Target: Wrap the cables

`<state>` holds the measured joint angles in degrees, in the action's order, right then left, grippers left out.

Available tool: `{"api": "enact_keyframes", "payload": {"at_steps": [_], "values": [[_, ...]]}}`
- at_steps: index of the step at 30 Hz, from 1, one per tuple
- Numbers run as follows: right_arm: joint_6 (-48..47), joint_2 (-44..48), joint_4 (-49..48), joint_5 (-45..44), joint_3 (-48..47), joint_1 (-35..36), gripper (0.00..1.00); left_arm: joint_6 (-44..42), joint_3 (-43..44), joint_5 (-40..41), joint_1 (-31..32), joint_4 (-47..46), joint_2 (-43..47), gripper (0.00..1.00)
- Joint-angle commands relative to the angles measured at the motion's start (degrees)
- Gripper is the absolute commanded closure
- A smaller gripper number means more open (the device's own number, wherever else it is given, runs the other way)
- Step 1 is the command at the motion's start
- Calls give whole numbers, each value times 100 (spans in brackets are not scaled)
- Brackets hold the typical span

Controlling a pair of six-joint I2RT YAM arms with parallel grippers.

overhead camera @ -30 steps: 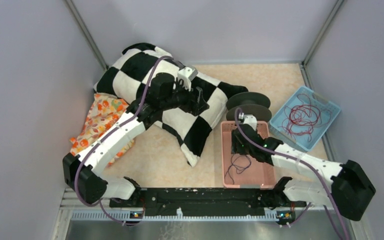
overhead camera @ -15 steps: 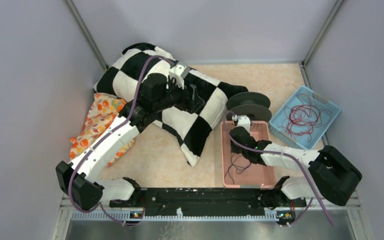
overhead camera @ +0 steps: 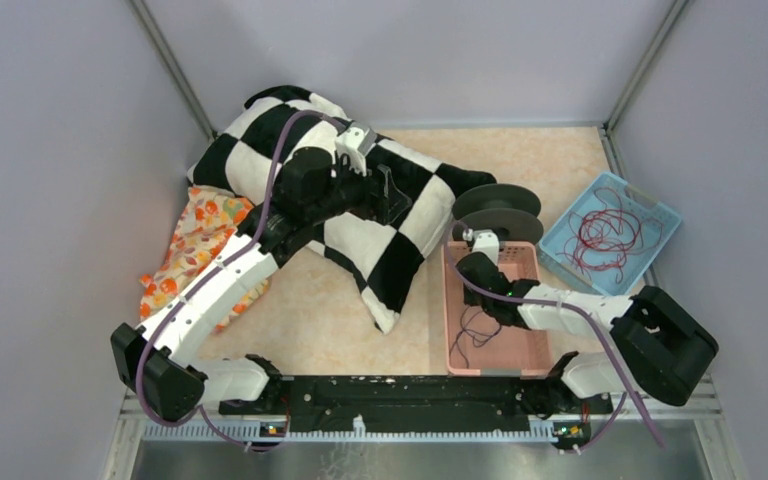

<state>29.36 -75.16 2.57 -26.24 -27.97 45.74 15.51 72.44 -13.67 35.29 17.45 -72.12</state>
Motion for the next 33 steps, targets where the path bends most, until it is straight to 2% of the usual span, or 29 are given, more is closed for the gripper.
{"api": "enact_keyframes", "payload": {"at_steps": [1,4,7,10,13,17,20,23,26,30,31,33], "values": [[161,16,657,-118,-573,32,100,181,219,-201,-32,-253,57,18],[150,870,1288,-8,-954,33,100,185,333,-258,-34,-121,4,18],[-264,2129,1556,468,-1275,20,100,134,507,-371,-91,-10,-52,17],[-758,2839,1978,1207,-1831,-78,100,-187,1020,-301,-118,503,-328,17],[-1062,3108,2656,2086,-2439,-301,100,-494,1259,-208,-136,562,-445,17],[-1192,2949,3578,3238,-3609,-554,100,-779,1557,-466,-139,456,-551,14],[-1164,2859,4009,3715,-4295,-561,100,-1039,1542,-1037,-139,112,-560,14],[-1227,2884,4188,4187,-4616,-573,100,-1087,1213,-1596,-137,-686,-479,14],[-1227,2993,4184,4658,-4713,-571,100,-1028,1301,-2295,-141,-993,-568,14],[-1263,2989,4380,5150,-4585,-572,100,-1418,1325,-3124,-137,-1119,-555,14],[-1260,2994,4375,5330,-4521,-571,100,-1588,1196,-3514,-137,-1230,-500,15],[-1226,3000,4238,5622,-4345,-566,100,-2050,640,-4891,-142,-1651,-310,15]]}}
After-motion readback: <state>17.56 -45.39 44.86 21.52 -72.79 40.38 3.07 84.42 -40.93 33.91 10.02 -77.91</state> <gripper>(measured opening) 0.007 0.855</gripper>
